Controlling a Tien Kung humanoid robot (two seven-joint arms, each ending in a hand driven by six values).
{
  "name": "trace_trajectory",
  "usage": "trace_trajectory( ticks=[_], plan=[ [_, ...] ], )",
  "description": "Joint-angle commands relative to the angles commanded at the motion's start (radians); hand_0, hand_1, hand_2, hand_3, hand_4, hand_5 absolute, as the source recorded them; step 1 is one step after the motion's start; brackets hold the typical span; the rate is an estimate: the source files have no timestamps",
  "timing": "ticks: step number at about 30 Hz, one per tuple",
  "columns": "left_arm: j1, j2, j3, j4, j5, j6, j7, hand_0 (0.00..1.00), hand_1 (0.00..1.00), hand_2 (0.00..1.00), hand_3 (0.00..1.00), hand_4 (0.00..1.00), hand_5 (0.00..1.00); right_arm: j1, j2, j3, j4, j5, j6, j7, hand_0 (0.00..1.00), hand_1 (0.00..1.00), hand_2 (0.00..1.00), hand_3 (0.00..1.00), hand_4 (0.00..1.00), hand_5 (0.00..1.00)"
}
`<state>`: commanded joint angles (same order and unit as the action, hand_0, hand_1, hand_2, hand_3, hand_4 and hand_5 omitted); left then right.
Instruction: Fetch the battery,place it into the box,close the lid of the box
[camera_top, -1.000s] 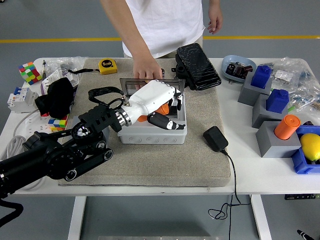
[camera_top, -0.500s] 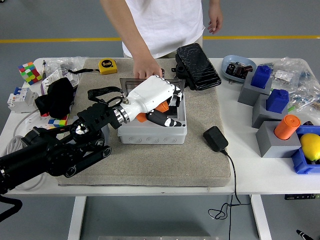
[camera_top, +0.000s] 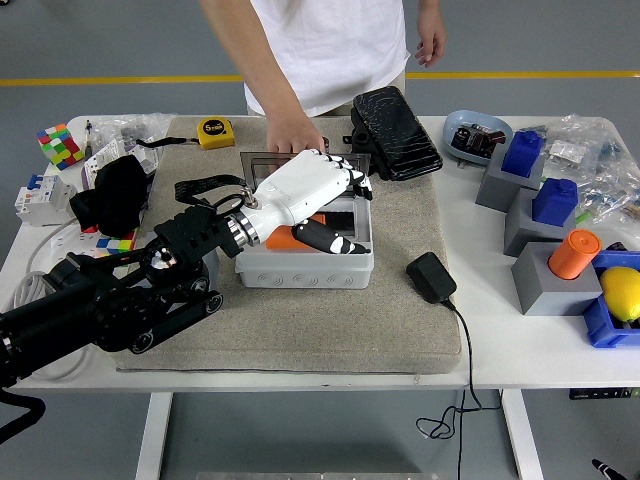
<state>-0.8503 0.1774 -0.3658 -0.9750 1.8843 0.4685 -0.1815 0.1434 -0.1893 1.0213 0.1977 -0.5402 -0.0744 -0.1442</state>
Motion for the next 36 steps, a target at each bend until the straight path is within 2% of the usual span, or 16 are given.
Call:
trace_trajectory(
  ticks=[9,15,22,23,28,29,34,35,36],
  plan=[
    [0.004,0.012,-0.025,-0.027,0.003,0.002,-0.009,0.451,0.661,0.679,0.707,0.998,0.492,-0.001,0.0,0.002,0.0,-0.002,0.001,0.0,0.66,0.631,0.636,0.544,0.938,0.45],
    [0.019,0.034,-0.078,-0.109,-0.013,0.005,-0.025,0.448,0.649,0.665,0.702,0.998,0.488,-0.002,-0.001,0.006,0.0,-0.004,0.001,0.0,0.66,0.63,0.637,0.543,0.938,0.451],
    [0.031,0.039,-0.158,-0.164,-0.054,0.0,-0.036,0.445,0.632,0.647,0.695,0.998,0.507,-0.002,0.0,0.007,0.001,-0.005,0.001,0.001,0.66,0.631,0.636,0.543,0.938,0.45],
    [0.032,0.038,-0.169,-0.165,-0.06,-0.001,-0.036,0.455,0.637,0.653,0.695,0.998,0.665,-0.002,0.0,0.006,0.001,-0.005,0.001,0.001,0.66,0.631,0.636,0.543,0.937,0.45],
    [0.035,0.038,-0.219,-0.153,-0.075,-0.021,-0.017,0.455,0.637,0.653,0.695,0.998,0.665,-0.003,0.0,0.004,0.001,-0.004,0.0,0.0,0.66,0.631,0.636,0.543,0.937,0.45],
    [0.033,0.038,-0.228,-0.144,-0.079,-0.03,-0.007,0.493,0.662,0.678,0.708,0.998,0.707,-0.003,-0.001,0.004,0.0,-0.003,0.001,0.0,0.66,0.631,0.636,0.542,0.937,0.45],
    [0.029,0.041,-0.242,-0.106,-0.091,-0.075,0.047,0.493,0.662,0.678,0.708,0.998,0.707,-0.004,0.0,0.002,-0.001,-0.001,0.001,-0.001,0.66,0.631,0.636,0.542,0.937,0.45],
    [0.029,0.042,-0.241,-0.1,-0.092,-0.082,0.055,0.639,0.764,0.749,0.76,0.998,0.746,-0.004,0.0,0.002,0.0,0.0,0.001,-0.001,0.66,0.631,0.636,0.542,0.937,0.45],
    [0.03,0.043,-0.238,-0.093,-0.096,-0.09,0.062,0.639,0.764,0.749,0.76,0.998,0.746,-0.003,0.0,0.002,0.0,0.0,0.001,0.0,0.66,0.631,0.636,0.542,0.937,0.45]
  ],
)
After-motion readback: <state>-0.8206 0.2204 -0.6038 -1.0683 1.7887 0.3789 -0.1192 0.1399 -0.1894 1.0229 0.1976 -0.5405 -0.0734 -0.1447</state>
